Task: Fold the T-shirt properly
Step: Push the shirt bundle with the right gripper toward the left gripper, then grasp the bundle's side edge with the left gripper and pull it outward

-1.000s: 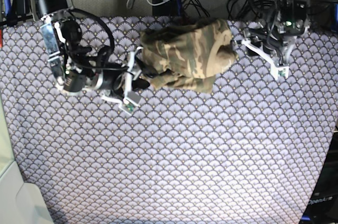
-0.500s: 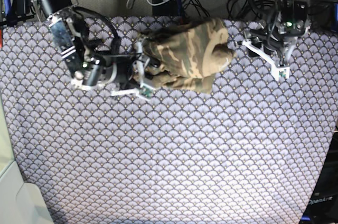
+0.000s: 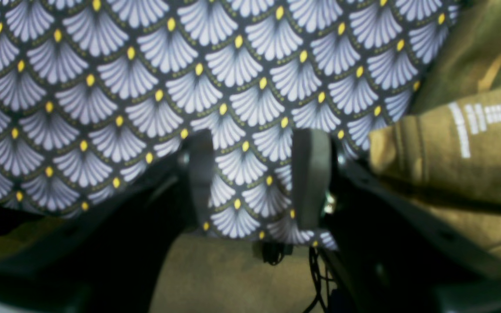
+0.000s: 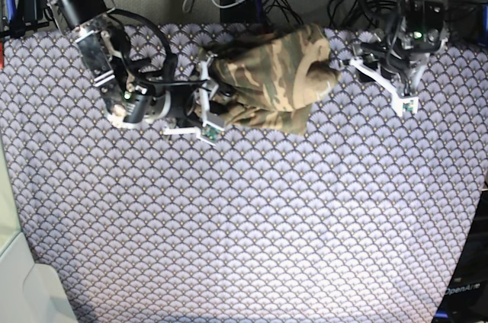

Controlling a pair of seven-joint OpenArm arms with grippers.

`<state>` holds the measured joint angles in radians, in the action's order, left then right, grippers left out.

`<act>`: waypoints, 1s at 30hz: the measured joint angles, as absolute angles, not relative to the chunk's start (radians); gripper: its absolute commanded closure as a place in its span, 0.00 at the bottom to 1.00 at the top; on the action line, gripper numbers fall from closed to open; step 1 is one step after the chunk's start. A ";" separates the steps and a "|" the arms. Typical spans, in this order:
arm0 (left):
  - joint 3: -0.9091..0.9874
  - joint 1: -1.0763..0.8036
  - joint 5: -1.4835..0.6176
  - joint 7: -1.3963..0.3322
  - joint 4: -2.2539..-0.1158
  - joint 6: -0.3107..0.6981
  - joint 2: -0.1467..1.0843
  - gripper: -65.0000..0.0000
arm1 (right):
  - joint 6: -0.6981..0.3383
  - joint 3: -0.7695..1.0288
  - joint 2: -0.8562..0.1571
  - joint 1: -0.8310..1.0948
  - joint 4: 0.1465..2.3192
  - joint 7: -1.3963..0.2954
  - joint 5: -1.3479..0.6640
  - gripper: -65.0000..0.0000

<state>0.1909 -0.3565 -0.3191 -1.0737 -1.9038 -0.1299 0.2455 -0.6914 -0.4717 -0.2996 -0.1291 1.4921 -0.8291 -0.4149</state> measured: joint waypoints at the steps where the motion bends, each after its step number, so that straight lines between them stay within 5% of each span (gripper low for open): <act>1: 0.191 -0.356 -0.319 -1.074 -1.904 -0.130 0.244 0.56 | -0.691 -0.472 -0.300 -0.129 1.492 -0.829 -0.415 0.71; 8: 0.194 -0.308 -0.319 -1.073 -1.908 -0.131 0.197 0.56 | -0.691 -0.470 -0.316 -0.130 1.494 -0.819 -0.418 0.98; 18: 0.218 -0.276 -0.561 -1.086 -1.912 -0.130 0.176 0.56 | -0.695 -0.352 -0.342 -0.078 1.724 -0.888 -0.385 0.97; 25: 0.264 -0.291 -0.685 -1.082 -1.912 -0.131 0.199 0.56 | -0.694 -0.190 -0.354 -0.071 1.819 -0.977 -0.383 0.83; 30: 0.262 -0.314 -0.756 -1.073 -1.912 -0.134 0.202 0.55 | -0.695 -0.107 -0.358 -0.056 1.821 -0.975 -0.385 0.83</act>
